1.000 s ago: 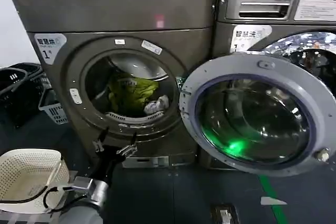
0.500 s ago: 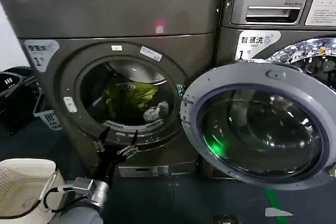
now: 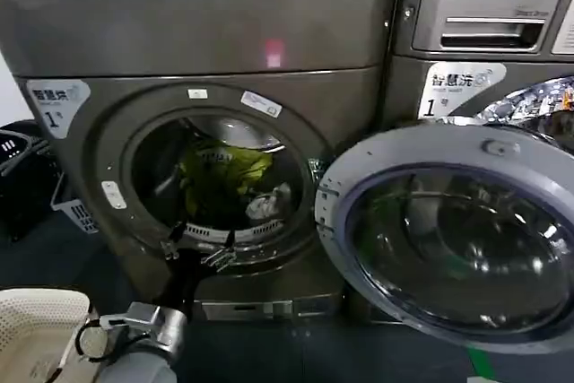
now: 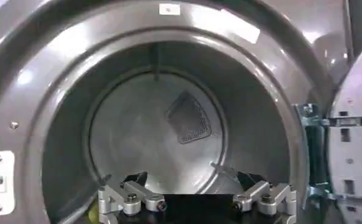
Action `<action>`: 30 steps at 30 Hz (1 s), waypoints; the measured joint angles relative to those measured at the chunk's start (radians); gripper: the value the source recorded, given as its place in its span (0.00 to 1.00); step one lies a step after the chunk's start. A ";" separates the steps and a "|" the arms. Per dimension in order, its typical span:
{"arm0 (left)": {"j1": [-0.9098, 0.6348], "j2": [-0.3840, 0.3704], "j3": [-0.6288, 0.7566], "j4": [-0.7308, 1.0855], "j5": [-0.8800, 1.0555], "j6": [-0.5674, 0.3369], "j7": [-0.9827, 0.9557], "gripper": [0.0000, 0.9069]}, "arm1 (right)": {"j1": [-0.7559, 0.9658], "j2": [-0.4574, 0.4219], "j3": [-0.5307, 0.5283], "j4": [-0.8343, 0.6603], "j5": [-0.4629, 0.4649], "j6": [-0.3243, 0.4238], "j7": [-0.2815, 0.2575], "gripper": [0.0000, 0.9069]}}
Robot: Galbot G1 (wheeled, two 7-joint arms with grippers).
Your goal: Grasp the clothes from the dryer.
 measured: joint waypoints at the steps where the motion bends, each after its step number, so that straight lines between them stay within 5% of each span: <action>1: 0.000 -0.001 0.000 0.001 0.000 0.000 0.000 1.00 | 0.000 0.000 0.000 0.001 0.000 0.000 0.000 1.00; 14: -0.068 0.019 0.015 0.066 -0.001 -0.016 -0.007 1.00 | -0.019 0.012 0.002 0.035 0.000 -0.021 0.021 1.00; 30: -0.470 0.033 0.085 0.504 -0.020 -0.050 -0.002 1.00 | -0.021 0.011 0.004 0.047 0.001 -0.024 0.023 1.00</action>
